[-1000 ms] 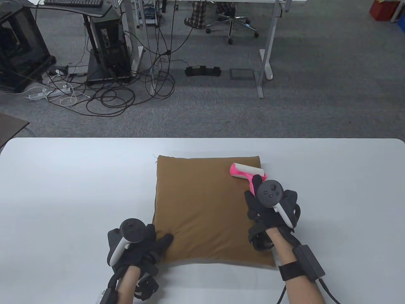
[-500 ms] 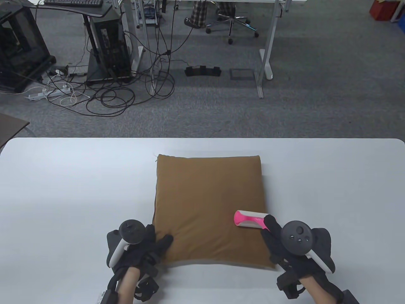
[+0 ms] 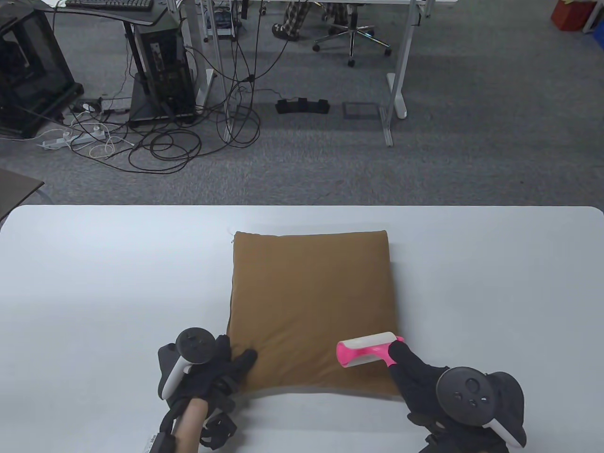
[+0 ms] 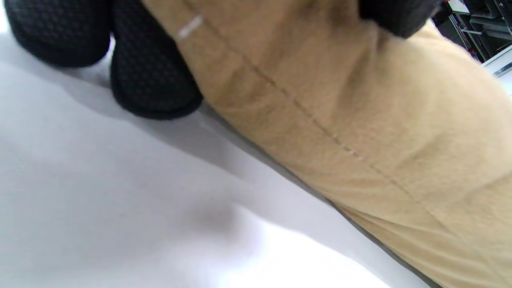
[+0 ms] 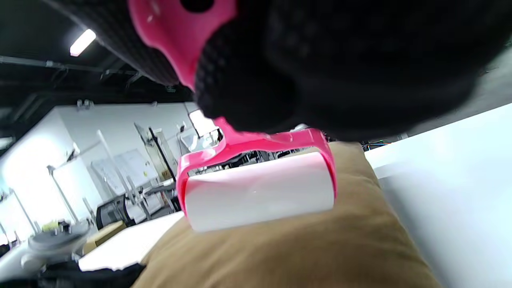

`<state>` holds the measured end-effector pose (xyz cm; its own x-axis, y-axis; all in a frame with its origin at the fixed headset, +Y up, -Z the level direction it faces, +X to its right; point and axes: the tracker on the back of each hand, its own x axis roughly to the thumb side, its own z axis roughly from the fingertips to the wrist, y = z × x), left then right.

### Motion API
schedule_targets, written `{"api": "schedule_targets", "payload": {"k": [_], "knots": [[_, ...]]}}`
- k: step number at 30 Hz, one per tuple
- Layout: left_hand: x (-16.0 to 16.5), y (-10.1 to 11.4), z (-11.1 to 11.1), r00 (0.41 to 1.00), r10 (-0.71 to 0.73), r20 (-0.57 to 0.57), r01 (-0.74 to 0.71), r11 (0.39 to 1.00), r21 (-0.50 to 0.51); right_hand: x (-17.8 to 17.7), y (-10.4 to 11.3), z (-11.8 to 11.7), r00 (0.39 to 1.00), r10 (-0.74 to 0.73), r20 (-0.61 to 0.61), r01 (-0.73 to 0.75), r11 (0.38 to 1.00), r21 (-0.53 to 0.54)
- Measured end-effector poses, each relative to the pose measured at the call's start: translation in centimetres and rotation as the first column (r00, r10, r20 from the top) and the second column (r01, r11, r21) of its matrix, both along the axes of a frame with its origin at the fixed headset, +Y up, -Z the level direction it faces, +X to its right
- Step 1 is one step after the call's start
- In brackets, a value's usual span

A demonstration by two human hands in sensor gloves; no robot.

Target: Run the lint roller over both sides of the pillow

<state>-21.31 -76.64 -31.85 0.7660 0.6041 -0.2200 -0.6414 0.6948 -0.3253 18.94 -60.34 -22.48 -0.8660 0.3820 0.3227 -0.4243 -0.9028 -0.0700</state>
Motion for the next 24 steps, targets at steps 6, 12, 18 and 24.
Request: {"api": "schedule_targets", "payload": {"k": [6, 12, 18, 24], "knots": [[0.0, 0.0, 0.0, 1.0, -0.004, 0.005, 0.004, 1.0, -0.001, -2.7, -2.9, -1.2, 0.99, 0.126, 0.065, -0.126, 0.992, 0.004], [0.1, 0.0, 0.0, 1.0, -0.004, 0.006, 0.004, 1.0, -0.001, -5.5, -3.0, -3.9, 0.985, 0.113, 0.131, -0.115, 0.993, 0.008], [0.1, 0.0, 0.0, 1.0, -0.003, 0.006, 0.003, 1.0, -0.002, -7.9, -4.2, -7.7, 0.967, 0.184, 0.174, -0.192, 0.981, 0.027], [0.0, 0.0, -0.1, 1.0, 0.006, 0.01, -0.006, 1.0, -0.014, -8.3, -6.3, -13.6, 0.963, 0.117, 0.242, -0.1, 0.992, -0.079]]}}
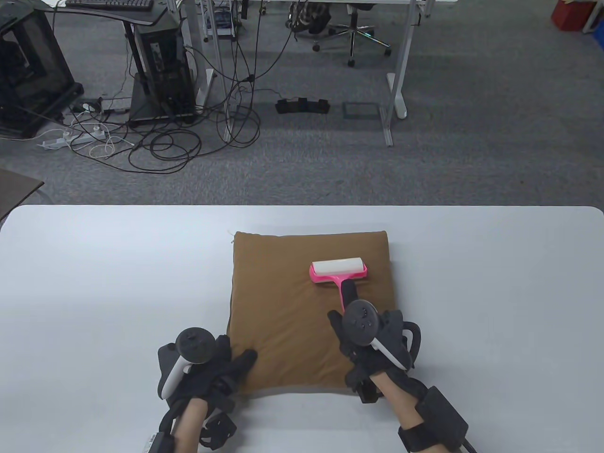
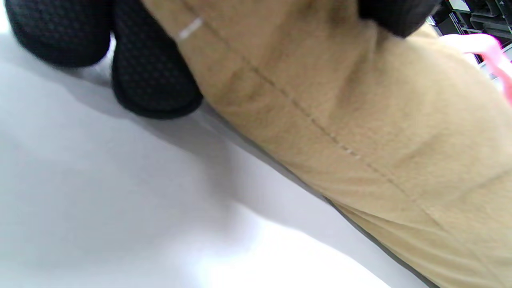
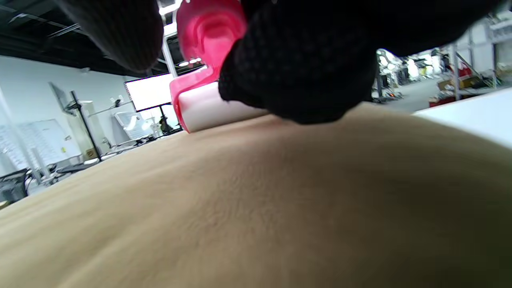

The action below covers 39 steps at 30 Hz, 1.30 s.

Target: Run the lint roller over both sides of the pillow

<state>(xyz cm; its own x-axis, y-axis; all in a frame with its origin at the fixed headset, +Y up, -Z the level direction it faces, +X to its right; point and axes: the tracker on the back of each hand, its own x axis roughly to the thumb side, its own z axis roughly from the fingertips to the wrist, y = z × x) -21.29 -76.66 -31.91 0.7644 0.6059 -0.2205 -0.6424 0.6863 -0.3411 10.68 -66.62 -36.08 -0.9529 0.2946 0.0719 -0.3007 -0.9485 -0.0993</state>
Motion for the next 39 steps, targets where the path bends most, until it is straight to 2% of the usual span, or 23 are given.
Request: {"api": "schedule_targets", "payload": {"k": [3, 9, 12, 15, 23, 31, 39], "knots": [[0.0, 0.0, -0.2, 1.0, -0.002, 0.01, 0.002, 1.0, -0.014, -0.4, 0.0, -1.9, 0.999, -0.022, 0.031, 0.022, 1.0, 0.009], [-0.1, 0.0, -0.5, 1.0, 0.008, 0.016, -0.008, 0.999, -0.036, -1.6, -0.1, -5.8, 0.996, -0.048, 0.079, 0.054, 0.996, -0.075], [-0.2, 0.0, -0.6, 1.0, 0.009, 0.017, -0.008, 0.999, -0.04, -2.1, -0.2, -6.9, 0.995, -0.04, 0.086, 0.049, 0.994, -0.099], [-0.2, 0.0, -0.6, 1.0, 0.011, 0.019, -0.01, 0.999, -0.044, -2.4, -0.1, -7.0, 0.997, -0.042, 0.071, 0.049, 0.994, -0.095], [-0.2, 0.0, -0.7, 1.0, 0.011, 0.019, -0.01, 0.999, -0.042, -1.8, 0.6, -4.4, 1.0, 0.002, -0.016, -0.003, 0.998, -0.064], [-0.2, -0.1, -0.6, 1.0, 0.007, 0.017, -0.007, 0.999, -0.033, 0.5, 2.4, 1.0, 0.993, 0.007, -0.119, -0.013, 0.999, -0.044], [-0.2, -0.2, -0.4, 1.0, 0.006, 0.016, -0.006, 1.0, -0.028, 3.4, 3.0, 6.2, 0.986, 0.015, -0.167, -0.021, 0.999, -0.039]]}}
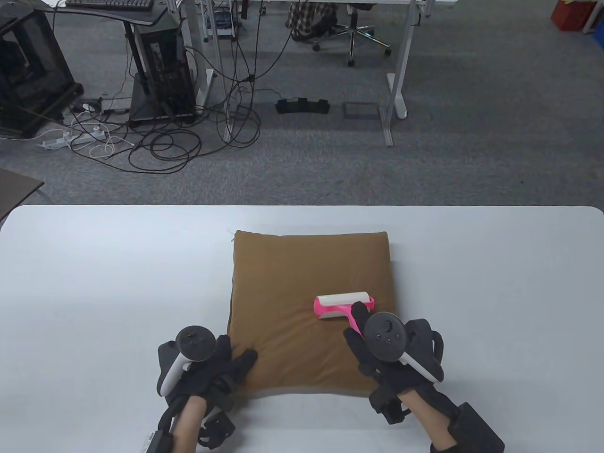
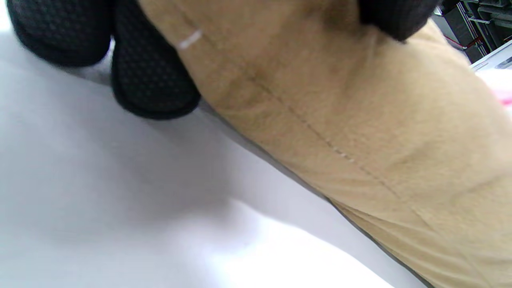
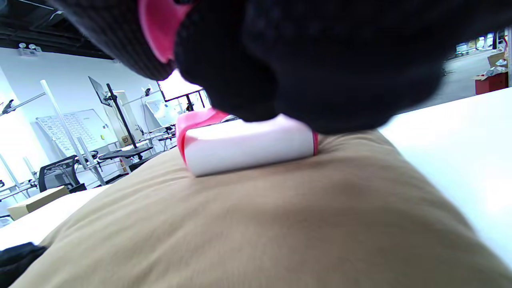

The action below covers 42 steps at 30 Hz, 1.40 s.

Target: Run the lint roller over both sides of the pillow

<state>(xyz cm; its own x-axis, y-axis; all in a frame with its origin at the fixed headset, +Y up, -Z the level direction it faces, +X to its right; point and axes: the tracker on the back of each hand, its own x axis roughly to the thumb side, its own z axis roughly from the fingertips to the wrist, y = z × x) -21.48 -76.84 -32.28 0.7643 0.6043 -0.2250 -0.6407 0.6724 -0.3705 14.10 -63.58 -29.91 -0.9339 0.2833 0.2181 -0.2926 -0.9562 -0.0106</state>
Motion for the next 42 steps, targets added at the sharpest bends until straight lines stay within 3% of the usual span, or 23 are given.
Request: {"api": "schedule_targets", "payload": {"k": [7, 12, 16, 21, 26, 29, 30, 33, 39, 42], "knots": [[0.0, 0.1, 0.4, 1.0, -0.018, -0.007, 0.018, 0.999, 0.037, 2.1, -0.1, 4.0, 1.0, 0.001, -0.029, -0.002, 1.0, -0.031], [-0.1, 0.4, 0.6, 0.999, -0.044, -0.009, 0.045, 0.998, 0.048, 3.1, 0.0, 5.1, 0.998, -0.032, -0.048, 0.029, 0.998, -0.055], [0.0, 1.2, 1.1, 0.999, -0.042, -0.021, 0.044, 0.996, 0.081, 3.8, 0.3, 4.8, 0.99, -0.138, -0.017, 0.138, 0.99, -0.002], [0.8, 5.3, 2.3, 0.995, -0.06, -0.078, 0.083, 0.936, 0.341, 3.7, 0.8, 3.9, 0.96, -0.277, 0.027, 0.268, 0.946, 0.184], [2.3, 8.4, 4.5, 0.991, 0.131, 0.035, -0.129, 0.839, 0.529, 1.4, 0.9, 2.5, 0.896, -0.442, -0.026, 0.438, 0.875, 0.206], [4.0, 8.5, 4.9, 0.933, 0.3, 0.198, -0.359, 0.766, 0.533, -1.5, 0.6, 1.9, 0.86, -0.501, -0.091, 0.51, 0.847, 0.149], [4.8, 8.2, 4.8, 0.887, 0.371, 0.274, -0.461, 0.729, 0.507, -2.7, 0.4, 1.9, 0.853, -0.508, -0.119, 0.521, 0.844, 0.128], [6.1, 7.0, 4.6, 0.794, 0.497, 0.351, -0.606, 0.689, 0.397, -5.4, -0.1, 1.9, 0.841, -0.508, -0.185, 0.53, 0.843, 0.093], [6.7, 5.3, 4.1, 0.616, 0.688, 0.384, -0.783, 0.588, 0.204, -9.3, -1.1, 2.3, 0.818, -0.482, -0.315, 0.523, 0.85, 0.059], [6.5, 5.2, 4.1, 0.588, 0.73, 0.348, -0.808, 0.546, 0.219, -10.1, -1.8, 2.5, 0.82, -0.458, -0.343, 0.507, 0.859, 0.067]]}}
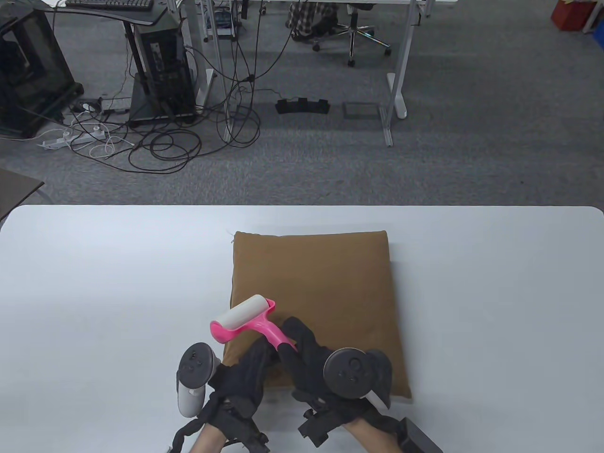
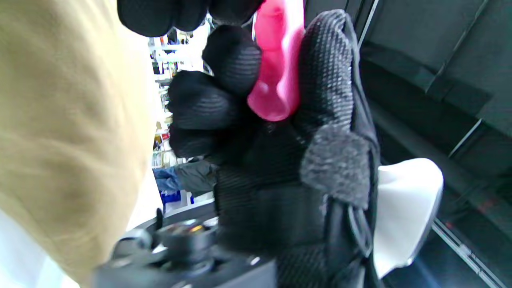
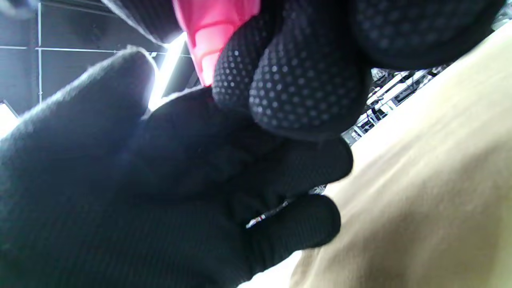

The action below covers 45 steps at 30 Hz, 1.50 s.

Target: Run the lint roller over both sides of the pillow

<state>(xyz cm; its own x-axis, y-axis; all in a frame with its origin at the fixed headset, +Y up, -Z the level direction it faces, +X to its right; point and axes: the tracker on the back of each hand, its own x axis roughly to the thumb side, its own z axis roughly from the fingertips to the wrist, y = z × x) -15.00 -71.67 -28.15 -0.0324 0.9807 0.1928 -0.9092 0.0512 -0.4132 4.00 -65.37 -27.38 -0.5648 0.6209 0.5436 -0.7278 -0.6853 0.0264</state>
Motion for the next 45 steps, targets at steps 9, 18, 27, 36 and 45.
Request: {"api": "schedule_targets", "payload": {"k": [9, 18, 27, 36, 45], "knots": [[-0.7, -0.6, -0.2, 0.992, -0.019, -0.122, 0.014, 0.999, -0.042, 0.2, -1.5, -0.1, 0.992, 0.034, -0.119, -0.044, 0.996, -0.08], [-3.7, 0.3, -0.4, 0.936, -0.111, -0.333, 0.102, 0.994, -0.045, 7.1, -0.2, -1.2, 0.972, 0.163, 0.169, -0.164, 0.986, -0.005], [-9.2, -1.0, -1.7, 0.854, -0.187, -0.486, 0.141, 0.981, -0.13, 12.1, -5.7, -3.4, 0.8, 0.5, 0.332, -0.411, 0.86, -0.304], [-11.5, -2.1, -1.5, 0.796, -0.161, -0.584, 0.079, 0.984, -0.162, 14.0, -8.9, -6.6, 0.715, 0.593, 0.371, -0.371, 0.771, -0.518], [-12.2, -2.6, -1.1, 0.775, -0.136, -0.617, 0.044, 0.986, -0.161, 14.7, -7.3, -7.0, 0.702, 0.501, 0.506, -0.369, 0.864, -0.344]]}}
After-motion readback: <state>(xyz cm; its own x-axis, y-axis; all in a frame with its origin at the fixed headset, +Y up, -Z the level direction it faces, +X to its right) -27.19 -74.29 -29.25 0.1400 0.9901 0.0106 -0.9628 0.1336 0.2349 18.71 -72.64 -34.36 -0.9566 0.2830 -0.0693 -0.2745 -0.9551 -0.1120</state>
